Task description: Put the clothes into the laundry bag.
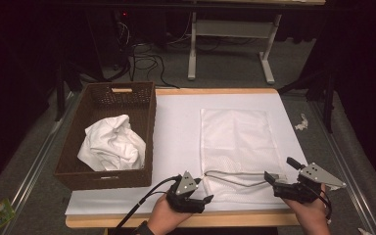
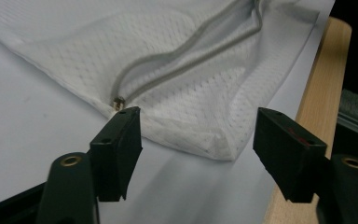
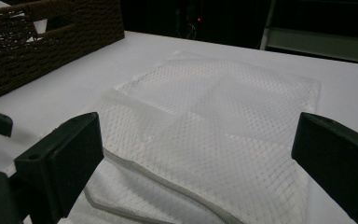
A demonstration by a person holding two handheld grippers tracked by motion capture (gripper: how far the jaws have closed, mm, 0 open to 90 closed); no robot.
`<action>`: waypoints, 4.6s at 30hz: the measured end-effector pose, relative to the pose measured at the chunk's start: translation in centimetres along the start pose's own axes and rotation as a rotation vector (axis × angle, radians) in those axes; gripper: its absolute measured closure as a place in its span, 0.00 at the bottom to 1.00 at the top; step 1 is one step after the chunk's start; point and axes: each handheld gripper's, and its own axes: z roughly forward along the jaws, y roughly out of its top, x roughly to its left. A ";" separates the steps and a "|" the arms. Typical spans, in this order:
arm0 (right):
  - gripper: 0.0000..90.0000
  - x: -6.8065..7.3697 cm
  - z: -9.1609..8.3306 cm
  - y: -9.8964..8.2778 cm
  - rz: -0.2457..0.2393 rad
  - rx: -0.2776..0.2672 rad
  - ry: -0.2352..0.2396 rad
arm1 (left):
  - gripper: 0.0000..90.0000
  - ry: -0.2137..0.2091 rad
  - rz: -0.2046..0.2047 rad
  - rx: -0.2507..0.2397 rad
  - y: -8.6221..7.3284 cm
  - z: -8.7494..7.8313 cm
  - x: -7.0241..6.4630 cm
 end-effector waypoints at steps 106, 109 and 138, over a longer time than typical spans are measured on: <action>0.57 -8.3 12.4 1.8 0.110 0.274 -0.187 | 0.33 0.177 -0.041 -0.210 -2.0 -10.4 1.8; 0.64 -10.0 13.9 1.7 0.176 0.296 -0.193 | 0.34 0.170 -0.029 -0.217 -2.0 -10.3 1.6; 0.97 -13.7 10.9 -0.4 0.143 0.394 -0.291 | 0.34 0.188 -0.008 -0.193 -2.1 -9.2 1.3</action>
